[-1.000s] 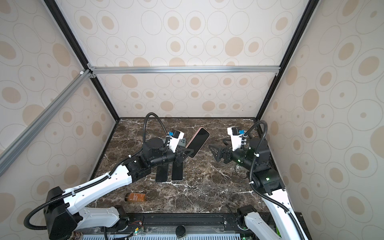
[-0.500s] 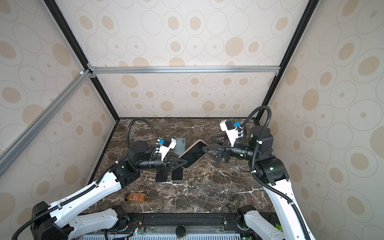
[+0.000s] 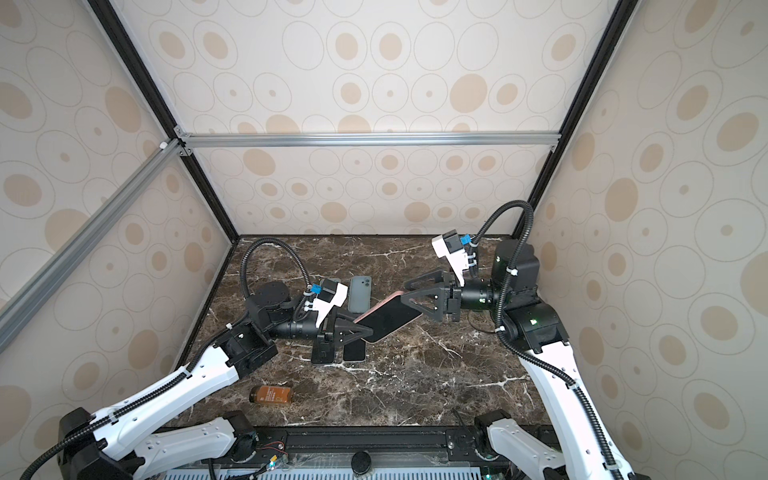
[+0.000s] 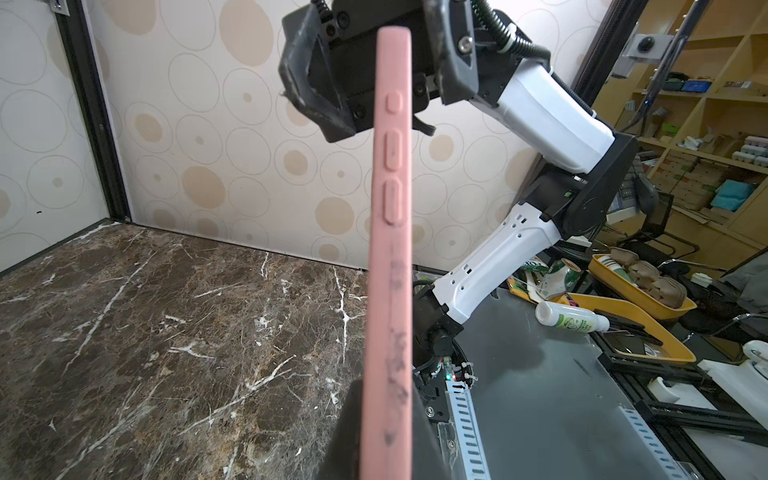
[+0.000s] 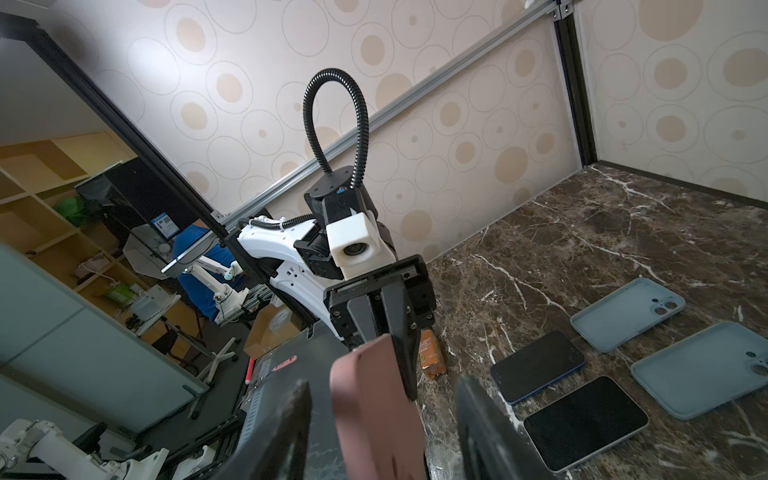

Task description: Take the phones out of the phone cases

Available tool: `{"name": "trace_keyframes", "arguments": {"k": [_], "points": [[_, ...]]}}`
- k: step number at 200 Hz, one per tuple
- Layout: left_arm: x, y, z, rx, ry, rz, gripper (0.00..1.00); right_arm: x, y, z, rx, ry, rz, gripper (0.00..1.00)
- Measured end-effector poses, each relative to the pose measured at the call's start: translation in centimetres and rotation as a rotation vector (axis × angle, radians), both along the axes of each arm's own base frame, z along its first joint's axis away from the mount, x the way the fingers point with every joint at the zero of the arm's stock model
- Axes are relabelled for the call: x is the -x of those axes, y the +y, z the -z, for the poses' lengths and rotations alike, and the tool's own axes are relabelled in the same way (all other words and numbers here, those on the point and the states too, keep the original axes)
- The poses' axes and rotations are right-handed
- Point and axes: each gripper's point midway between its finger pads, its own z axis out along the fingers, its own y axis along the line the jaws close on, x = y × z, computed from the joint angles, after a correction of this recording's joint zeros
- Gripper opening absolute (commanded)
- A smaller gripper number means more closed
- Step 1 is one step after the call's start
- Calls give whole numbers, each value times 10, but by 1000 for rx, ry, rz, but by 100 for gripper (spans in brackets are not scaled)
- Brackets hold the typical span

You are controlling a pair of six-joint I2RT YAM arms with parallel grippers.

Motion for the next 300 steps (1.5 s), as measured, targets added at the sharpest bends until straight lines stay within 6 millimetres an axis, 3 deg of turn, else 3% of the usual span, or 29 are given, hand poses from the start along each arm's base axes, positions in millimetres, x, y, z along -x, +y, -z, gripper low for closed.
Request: {"name": "trace_keyframes", "arguments": {"k": [61,122,156,300], "points": [[-1,-1,0,4,-5,2,0,11,16,4,-2,38,-71,44],[-1,-2,-5,24,-19,5,0,9,22,3,-9,39,-76,31],[0,-2,-6,26,-2,13,0,7,24,1,-30,32,-81,28],[-5,-1,-2,4,18,-16,0,-5,26,4,-78,171,-18,33]]}}
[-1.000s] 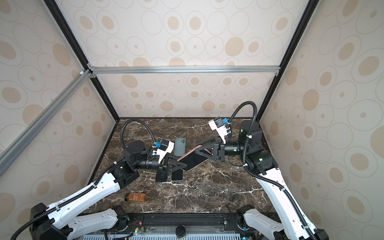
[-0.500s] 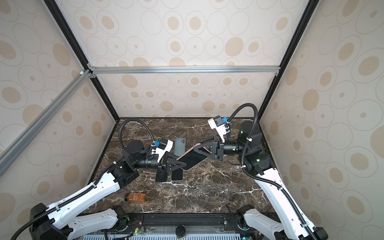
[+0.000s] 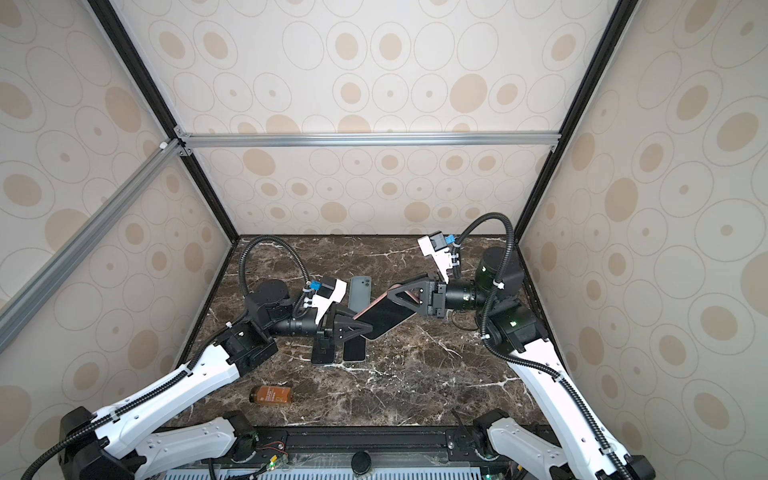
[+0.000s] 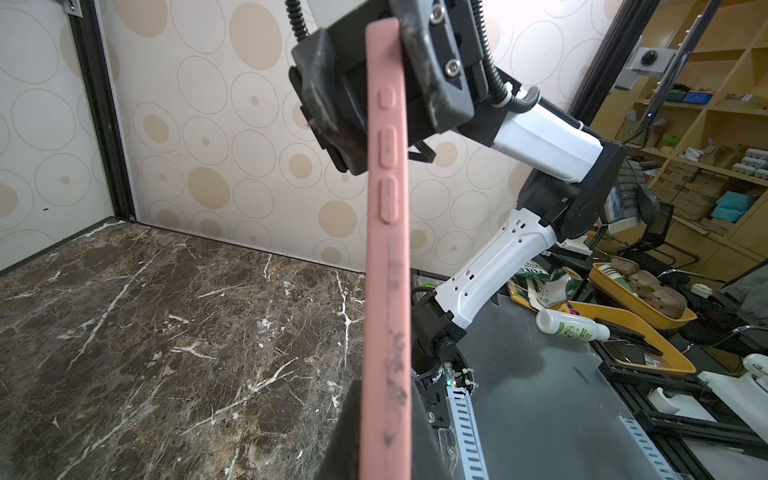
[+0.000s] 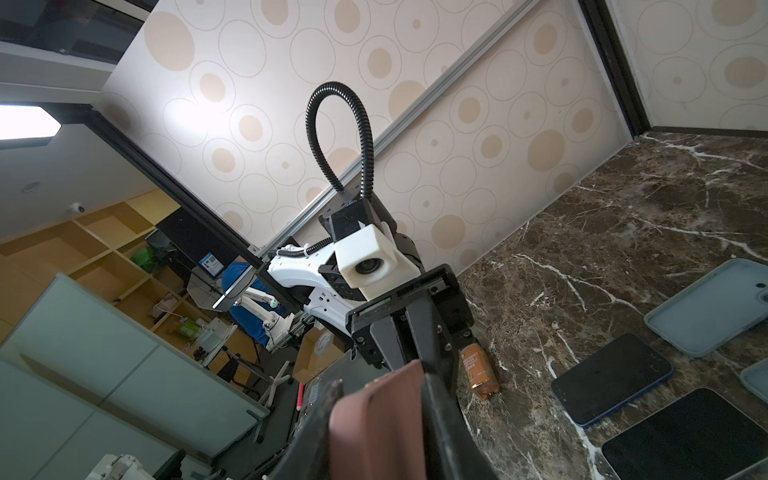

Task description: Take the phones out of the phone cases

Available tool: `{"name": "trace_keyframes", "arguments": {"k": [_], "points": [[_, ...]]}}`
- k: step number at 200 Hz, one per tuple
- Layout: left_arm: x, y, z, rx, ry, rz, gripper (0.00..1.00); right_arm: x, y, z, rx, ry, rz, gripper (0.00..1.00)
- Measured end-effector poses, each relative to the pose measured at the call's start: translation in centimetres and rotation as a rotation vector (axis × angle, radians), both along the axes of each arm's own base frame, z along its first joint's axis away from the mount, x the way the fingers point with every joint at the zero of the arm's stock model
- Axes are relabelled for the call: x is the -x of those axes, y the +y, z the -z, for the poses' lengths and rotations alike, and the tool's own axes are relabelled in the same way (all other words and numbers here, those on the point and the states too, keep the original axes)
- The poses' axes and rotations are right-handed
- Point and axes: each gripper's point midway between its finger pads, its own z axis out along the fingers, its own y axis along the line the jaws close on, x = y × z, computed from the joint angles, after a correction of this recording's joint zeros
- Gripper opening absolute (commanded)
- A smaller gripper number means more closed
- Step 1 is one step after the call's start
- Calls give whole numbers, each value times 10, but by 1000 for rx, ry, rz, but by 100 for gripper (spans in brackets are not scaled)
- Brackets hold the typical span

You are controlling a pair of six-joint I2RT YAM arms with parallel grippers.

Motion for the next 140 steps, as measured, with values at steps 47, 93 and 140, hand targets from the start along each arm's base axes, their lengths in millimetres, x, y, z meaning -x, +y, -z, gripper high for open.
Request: {"name": "trace_keyframes", "arguments": {"k": [47,93,140], "points": [[-4,1,2,-33,-13,-23,0,-4,0,3,-5,30,15,35],[-10,3,-1,-77,-91,-60,0,-9,0,2,-17,66,38,41],[-15,4,3,-110,-124,-81,0,-13,1,4,-24,96,49,41]]}}
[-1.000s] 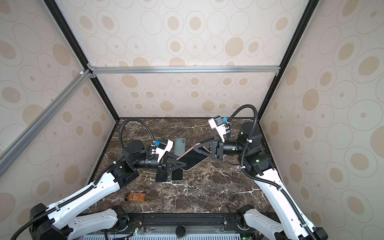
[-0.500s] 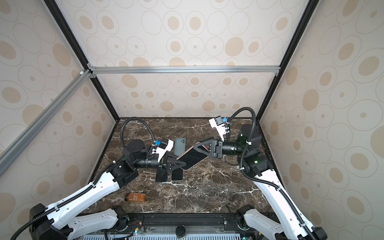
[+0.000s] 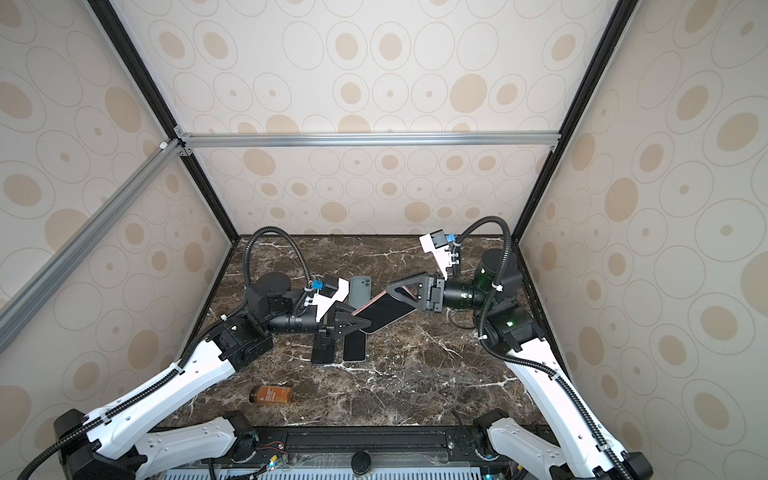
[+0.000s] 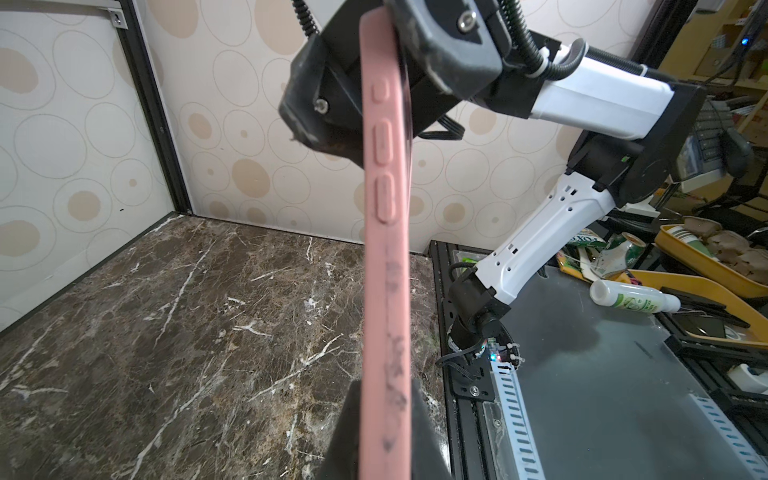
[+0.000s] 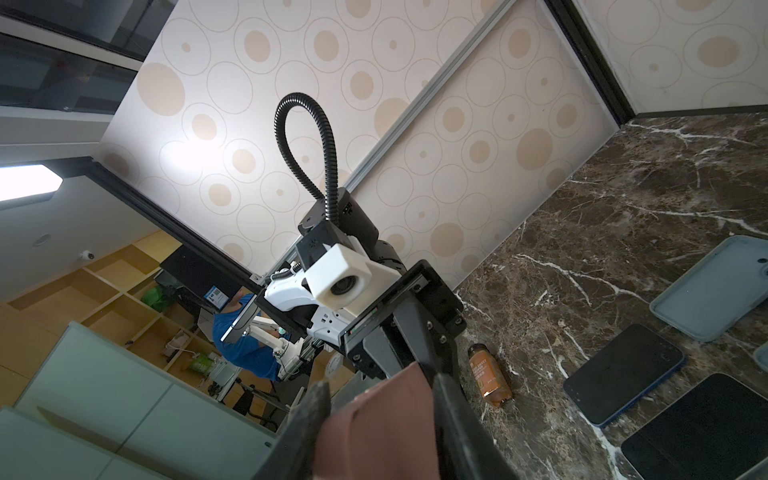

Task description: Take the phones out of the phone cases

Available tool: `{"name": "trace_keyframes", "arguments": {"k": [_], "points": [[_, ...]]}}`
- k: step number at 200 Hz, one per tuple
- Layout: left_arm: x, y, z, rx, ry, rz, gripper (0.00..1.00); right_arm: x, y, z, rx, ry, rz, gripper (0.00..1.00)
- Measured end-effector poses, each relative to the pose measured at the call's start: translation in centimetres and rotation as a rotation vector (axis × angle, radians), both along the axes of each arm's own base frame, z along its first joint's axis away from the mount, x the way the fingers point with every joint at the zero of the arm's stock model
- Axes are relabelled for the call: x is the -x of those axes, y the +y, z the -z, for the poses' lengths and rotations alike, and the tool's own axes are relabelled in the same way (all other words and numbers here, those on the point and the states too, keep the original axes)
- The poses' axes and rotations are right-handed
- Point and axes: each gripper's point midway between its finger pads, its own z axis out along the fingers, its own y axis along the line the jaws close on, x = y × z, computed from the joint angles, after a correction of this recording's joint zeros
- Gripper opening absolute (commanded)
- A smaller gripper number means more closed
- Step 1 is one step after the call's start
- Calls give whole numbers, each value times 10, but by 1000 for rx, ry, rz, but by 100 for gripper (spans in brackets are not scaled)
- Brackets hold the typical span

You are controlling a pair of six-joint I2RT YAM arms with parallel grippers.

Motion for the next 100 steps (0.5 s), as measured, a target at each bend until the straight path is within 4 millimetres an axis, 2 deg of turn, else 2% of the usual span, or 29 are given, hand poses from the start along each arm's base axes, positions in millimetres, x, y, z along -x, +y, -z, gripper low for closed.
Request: {"name": "trace_keyframes", "arguments": {"k": [33,55,76,100], "points": [[-3,0,1,-8,-23,-12,0,-2,1,1,-5,23,1,36],[-3,0,2,-9,-24,-14,0,-2,1,0,-7,21,-2,37],[-3,0,1,-9,-32,-16,0,-3,1,-1,-12,27,2,51],[-11,0,-1,-8,-91,-53,0,-16,0,0,-21,90,70,69]]}}
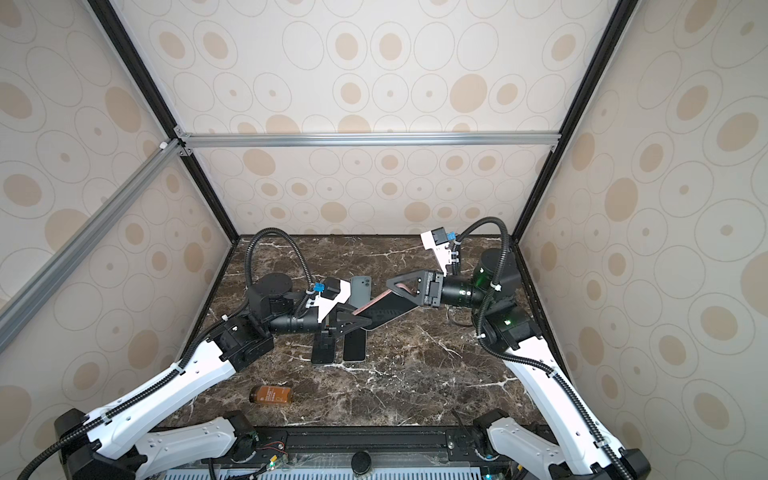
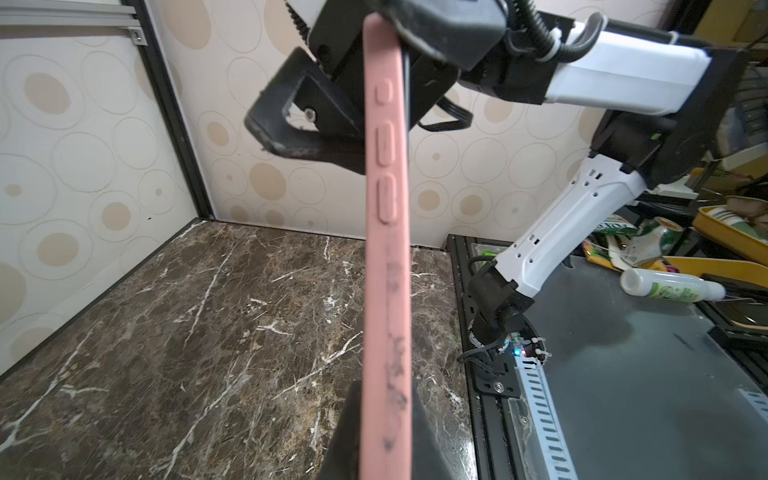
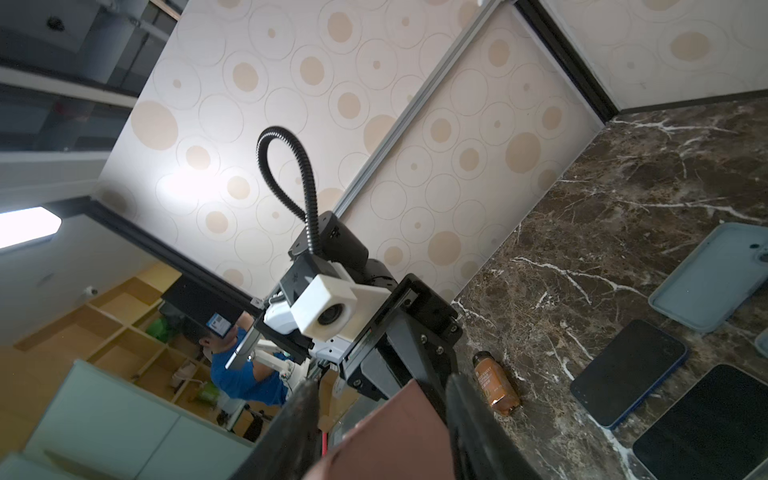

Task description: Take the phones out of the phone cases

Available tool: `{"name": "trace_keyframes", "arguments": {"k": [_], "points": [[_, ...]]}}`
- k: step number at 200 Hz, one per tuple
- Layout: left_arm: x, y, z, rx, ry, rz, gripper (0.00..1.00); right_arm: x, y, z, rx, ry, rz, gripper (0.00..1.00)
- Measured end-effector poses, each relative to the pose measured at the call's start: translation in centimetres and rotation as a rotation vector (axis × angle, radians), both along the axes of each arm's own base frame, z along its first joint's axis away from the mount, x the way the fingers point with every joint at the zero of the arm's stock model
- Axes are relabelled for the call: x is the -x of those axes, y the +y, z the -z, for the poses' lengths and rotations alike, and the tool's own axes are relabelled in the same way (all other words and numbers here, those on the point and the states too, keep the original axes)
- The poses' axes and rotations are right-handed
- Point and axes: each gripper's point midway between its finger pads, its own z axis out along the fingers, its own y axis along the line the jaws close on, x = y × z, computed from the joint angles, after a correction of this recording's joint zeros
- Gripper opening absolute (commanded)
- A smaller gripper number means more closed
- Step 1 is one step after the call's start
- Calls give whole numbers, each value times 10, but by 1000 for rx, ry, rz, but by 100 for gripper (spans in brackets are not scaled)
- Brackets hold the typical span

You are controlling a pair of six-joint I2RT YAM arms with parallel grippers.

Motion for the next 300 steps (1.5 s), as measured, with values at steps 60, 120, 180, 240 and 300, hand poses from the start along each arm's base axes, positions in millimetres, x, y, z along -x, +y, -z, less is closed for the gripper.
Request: {"name": "trace_keyframes", "arguments": {"k": [60,120,180,240,300], "points": [[-3,6,-6,95,-50,-52,0,-7,-14,-23,-8,-130,165,90],[4,9,-12,243,44,-41,0,25,-41,-49,-24,-449,290,83],[12,7,-10,190,13,9,0,29,-21,-37,75,-535,110,84],[15,2,-13,98,-73,67,0,41,-5,-29,75,-518,-65,75],[14,1,-11,65,-105,74,0,41,8,-18,75,-436,-119,56]]}}
